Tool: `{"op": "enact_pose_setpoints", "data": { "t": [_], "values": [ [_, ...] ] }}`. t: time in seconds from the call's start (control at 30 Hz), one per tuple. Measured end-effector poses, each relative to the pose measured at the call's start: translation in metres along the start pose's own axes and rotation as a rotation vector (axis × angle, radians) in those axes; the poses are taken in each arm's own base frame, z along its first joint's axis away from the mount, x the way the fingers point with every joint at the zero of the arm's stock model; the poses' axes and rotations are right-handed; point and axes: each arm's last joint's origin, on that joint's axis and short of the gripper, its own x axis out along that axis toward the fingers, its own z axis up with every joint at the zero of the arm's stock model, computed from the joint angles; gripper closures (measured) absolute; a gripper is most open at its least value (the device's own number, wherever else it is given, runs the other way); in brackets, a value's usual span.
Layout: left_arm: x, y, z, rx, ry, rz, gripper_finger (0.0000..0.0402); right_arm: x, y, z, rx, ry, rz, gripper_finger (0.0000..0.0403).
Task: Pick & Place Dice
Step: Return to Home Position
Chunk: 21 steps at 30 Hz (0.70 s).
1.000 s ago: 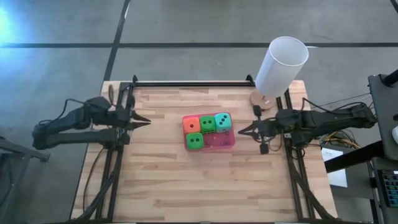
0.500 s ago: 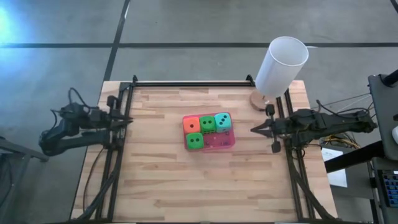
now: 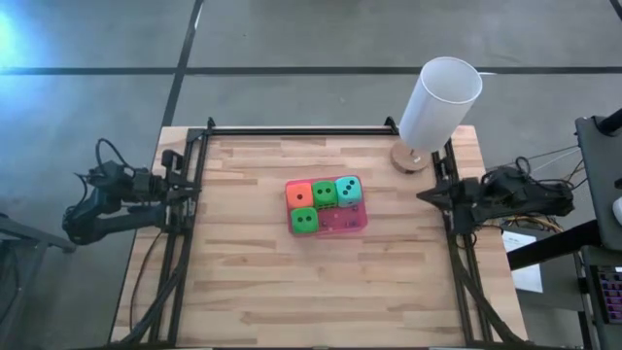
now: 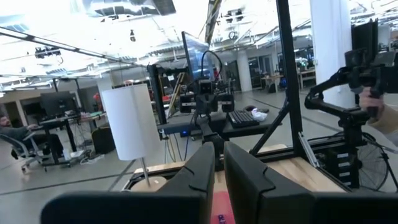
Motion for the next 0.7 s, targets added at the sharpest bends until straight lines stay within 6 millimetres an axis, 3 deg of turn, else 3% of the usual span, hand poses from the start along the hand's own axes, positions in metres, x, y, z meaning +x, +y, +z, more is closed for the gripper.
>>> {"op": "enact_pose_setpoints", "data": {
  "t": [0.23,0.43,0.7],
  "values": [
    [0.0,0.0,0.0,0.004,-0.001,0.0,0.0361,-0.024,-0.002,-0.002,0.005,-0.086,-0.009,0.0394],
    [0.002,0.0,-0.003,0.005,-0.008,0.002,0.0361,-0.018,-0.001,-0.005,-0.005,-0.066,-0.007,0.0394],
    [0.027,-0.001,-0.051,0.002,-0.009,0.002,0.0361,-0.005,0.003,-0.035,0.016,-0.044,-0.004,0.0394]
  ]
}}
